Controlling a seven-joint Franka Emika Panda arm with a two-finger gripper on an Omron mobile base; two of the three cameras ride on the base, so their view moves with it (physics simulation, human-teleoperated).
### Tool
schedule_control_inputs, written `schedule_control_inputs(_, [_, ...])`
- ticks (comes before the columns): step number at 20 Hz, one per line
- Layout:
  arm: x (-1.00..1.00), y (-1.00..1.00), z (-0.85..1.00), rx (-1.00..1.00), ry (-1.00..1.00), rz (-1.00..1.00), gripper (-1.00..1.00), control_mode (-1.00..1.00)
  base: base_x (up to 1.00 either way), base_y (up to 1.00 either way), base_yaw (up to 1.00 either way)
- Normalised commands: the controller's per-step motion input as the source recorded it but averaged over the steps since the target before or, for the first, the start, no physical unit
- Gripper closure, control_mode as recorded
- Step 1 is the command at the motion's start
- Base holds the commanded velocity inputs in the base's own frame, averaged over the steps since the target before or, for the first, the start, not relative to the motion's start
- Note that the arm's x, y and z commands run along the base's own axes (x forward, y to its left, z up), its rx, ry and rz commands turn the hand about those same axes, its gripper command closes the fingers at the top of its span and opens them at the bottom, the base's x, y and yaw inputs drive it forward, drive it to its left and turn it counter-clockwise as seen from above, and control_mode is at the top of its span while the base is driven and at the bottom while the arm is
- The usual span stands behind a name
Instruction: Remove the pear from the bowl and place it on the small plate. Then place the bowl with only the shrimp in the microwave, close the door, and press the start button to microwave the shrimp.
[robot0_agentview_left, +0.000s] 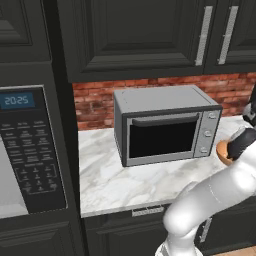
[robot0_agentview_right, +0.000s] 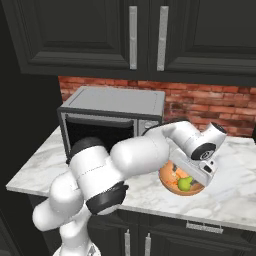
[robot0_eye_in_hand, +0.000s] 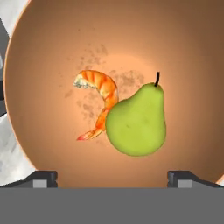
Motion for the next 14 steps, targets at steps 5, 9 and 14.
schedule_control_inputs(5, [0.30,-0.19,-0.40,0.00,0.13,0.01,-1.00,-1.00,0.00,0.00,0.00])
schedule_control_inputs(9, [0.23,-0.26,-0.36,0.00,0.15,0.00,-1.00,-1.00,0.00,0.00,0.00])
schedule_control_inputs(14, [0.15,-0.08,-0.33,0.00,0.14,0.00,-1.00,-1.00,0.00,0.00,0.00])
